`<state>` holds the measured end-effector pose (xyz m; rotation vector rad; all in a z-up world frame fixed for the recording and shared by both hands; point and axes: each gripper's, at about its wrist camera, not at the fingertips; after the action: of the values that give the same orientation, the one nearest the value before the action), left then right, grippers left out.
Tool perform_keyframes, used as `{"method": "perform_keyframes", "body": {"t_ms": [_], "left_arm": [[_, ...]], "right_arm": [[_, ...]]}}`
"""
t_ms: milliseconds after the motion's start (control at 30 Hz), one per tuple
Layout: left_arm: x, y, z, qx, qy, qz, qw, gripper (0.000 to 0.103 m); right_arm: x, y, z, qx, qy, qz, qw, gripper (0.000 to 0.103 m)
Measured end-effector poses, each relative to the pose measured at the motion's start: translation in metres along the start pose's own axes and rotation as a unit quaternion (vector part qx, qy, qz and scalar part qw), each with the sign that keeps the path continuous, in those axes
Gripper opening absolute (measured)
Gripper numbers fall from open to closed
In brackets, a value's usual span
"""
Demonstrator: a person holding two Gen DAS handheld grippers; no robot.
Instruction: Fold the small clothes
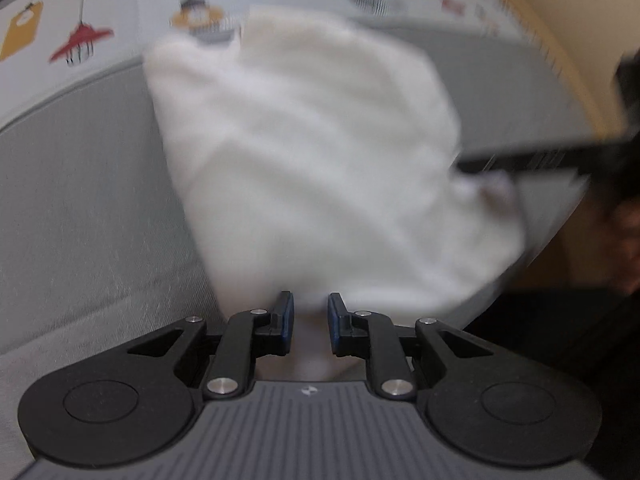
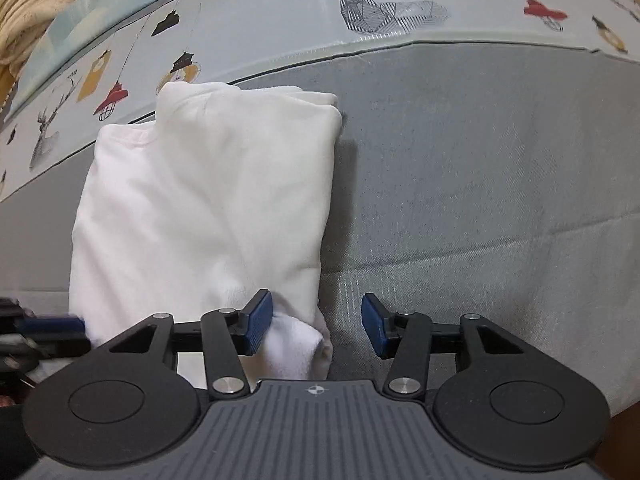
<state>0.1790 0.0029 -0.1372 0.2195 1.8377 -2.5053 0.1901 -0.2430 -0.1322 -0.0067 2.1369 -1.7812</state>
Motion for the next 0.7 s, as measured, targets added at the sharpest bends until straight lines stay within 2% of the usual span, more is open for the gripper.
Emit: {"method": "perform_keyframes", "body": {"t_ms": [33, 67, 200, 267, 333, 400, 433, 467, 600, 633, 667, 700], "left_arm": [[0.003, 0.005, 0.002, -0.008, 0.011, -0.007, 0.9999, 0.02], [0.006, 0.01, 0.002, -0.014, 0.023, -0.01, 0.9996, 0.02], [0.008, 0.016, 0.01, -0.032, 0.048, -0.013, 0.9982, 0.022], [0.004, 0.011, 0.012, -0.025, 0.039, 0.0, 0.9989, 0.023], [-0.002, 0.002, 0.013, -0.02, 0.028, 0.022, 0.9992, 0.024], [-0.009, -0.007, 0.012, -0.022, 0.006, 0.052, 0.9984, 0.028], [-0.012, -0.01, 0.009, -0.024, -0.006, 0.064, 0.9977, 0.032], [-0.016, -0.012, 0.007, -0.028, -0.017, 0.073, 0.9968, 0.032], [-0.028, -0.019, -0.002, -0.065, -0.055, 0.104, 0.9909, 0.034], [-0.031, -0.021, -0.005, -0.073, -0.061, 0.11, 0.9894, 0.035], [-0.033, -0.023, -0.008, -0.08, -0.069, 0.114, 0.9878, 0.037], [-0.035, -0.025, -0.01, -0.083, -0.076, 0.117, 0.9867, 0.038]], "right_arm": [[0.0, -0.003, 0.0, -0.006, 0.001, 0.007, 1.0, 0.015], [0.001, -0.005, 0.0, -0.011, 0.005, 0.011, 1.0, 0.0], [0.01, -0.013, 0.011, 0.027, 0.015, 0.02, 0.999, 0.0], [0.014, -0.016, 0.022, 0.024, 0.037, 0.023, 0.999, 0.0], [0.014, -0.025, 0.028, 0.008, 0.042, 0.046, 0.998, 0.003], [0.012, -0.032, 0.027, -0.007, 0.036, 0.065, 0.997, 0.027], [0.012, -0.036, 0.025, -0.017, 0.033, 0.07, 0.997, 0.053], [0.012, -0.037, 0.022, -0.026, 0.029, 0.073, 0.997, 0.067], [0.011, -0.026, 0.008, -0.02, 0.0, 0.039, 0.999, 0.068], [0.012, -0.019, 0.005, -0.019, -0.012, 0.018, 1.0, 0.064], [0.015, -0.013, 0.001, -0.019, -0.026, 0.001, 0.999, 0.057], [0.018, -0.01, -0.002, -0.019, -0.038, -0.01, 0.999, 0.034]]}}
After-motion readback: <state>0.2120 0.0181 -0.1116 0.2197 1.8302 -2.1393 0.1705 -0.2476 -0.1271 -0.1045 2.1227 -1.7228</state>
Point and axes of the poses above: each gripper's, at about its wrist camera, not at the fingertips, and y roughly the way its jaws point, z to its right, x to its underside, and after that the axes turned 15 degrees about -y, right-handed
